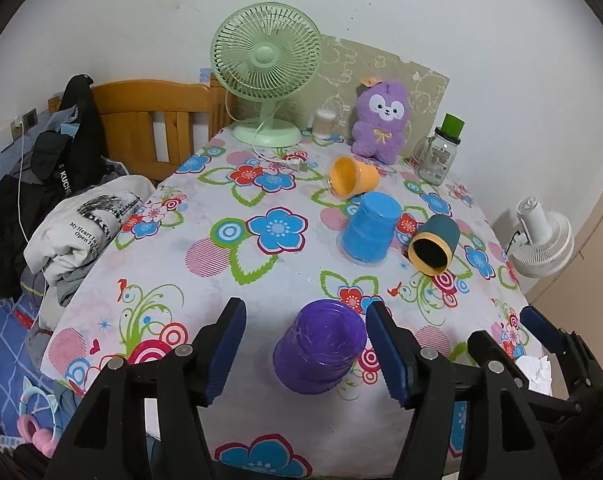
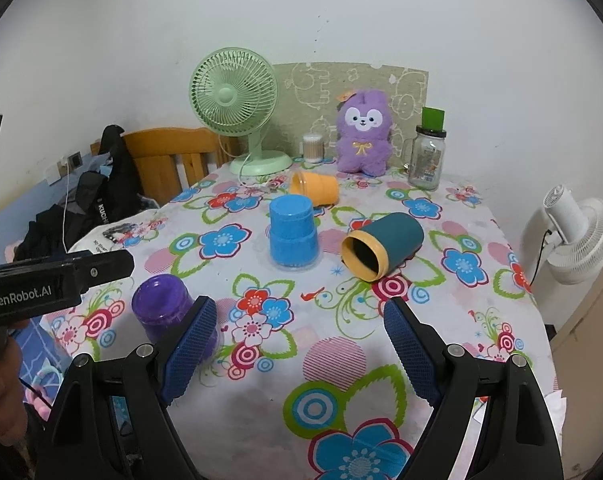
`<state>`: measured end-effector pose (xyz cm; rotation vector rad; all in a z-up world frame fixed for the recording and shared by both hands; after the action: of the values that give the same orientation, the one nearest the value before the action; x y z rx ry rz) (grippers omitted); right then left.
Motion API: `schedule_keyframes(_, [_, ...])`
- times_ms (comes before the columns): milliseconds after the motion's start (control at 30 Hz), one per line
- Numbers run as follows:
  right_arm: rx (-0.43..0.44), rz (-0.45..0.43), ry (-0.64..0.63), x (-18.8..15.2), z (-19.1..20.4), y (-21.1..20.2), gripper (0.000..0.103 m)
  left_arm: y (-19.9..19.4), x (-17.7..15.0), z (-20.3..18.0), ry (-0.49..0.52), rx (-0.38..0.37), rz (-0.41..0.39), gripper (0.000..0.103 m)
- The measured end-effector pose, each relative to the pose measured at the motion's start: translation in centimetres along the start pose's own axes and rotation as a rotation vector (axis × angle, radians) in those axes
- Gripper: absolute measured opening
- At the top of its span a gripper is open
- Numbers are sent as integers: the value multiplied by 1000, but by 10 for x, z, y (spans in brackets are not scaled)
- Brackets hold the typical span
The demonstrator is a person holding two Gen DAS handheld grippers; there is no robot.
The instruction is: Flip cup upside down
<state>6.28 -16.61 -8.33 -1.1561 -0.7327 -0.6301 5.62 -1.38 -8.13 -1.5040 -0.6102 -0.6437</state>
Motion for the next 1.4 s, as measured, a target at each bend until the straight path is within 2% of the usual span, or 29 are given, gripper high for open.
schedule_keyframes(367, [-15,-11,-23,1,7,-5,88,-12,-1,12,-7,37,-68,73])
schedule_keyframes(500, [-39,-24,-30,3,8,-9,88,-15,-3,14,2,65,-99,81])
schedule_keyframes(567, [-52,-32,-29,5,9,-11,96,-17,-3,15,12,74,-111,84])
schedule_keyframes(867, [-79,-59,-19,10,6,-15,99,-28,2,12,55,116,-183,99])
schedule_keyframes(1033, [-81,-63,-18,11,7,-17,99,-32,4,13,62,135,-208,103])
schedule_keyframes(1400, [-80,-61,-12,11,6,-17,100,-33,3,13,65,142,-206,103])
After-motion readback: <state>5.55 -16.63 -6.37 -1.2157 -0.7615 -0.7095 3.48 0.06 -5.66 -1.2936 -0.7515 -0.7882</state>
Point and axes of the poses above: each gripper's, at about its wrist camera, not at the fingertips, and y roughly the way its jaws point, z to its left, x to its top, the point moved 9 cm from there along y, roughly the way its jaws point, and after that the axes turned 14 degrees about y, right-handed, at the moved point
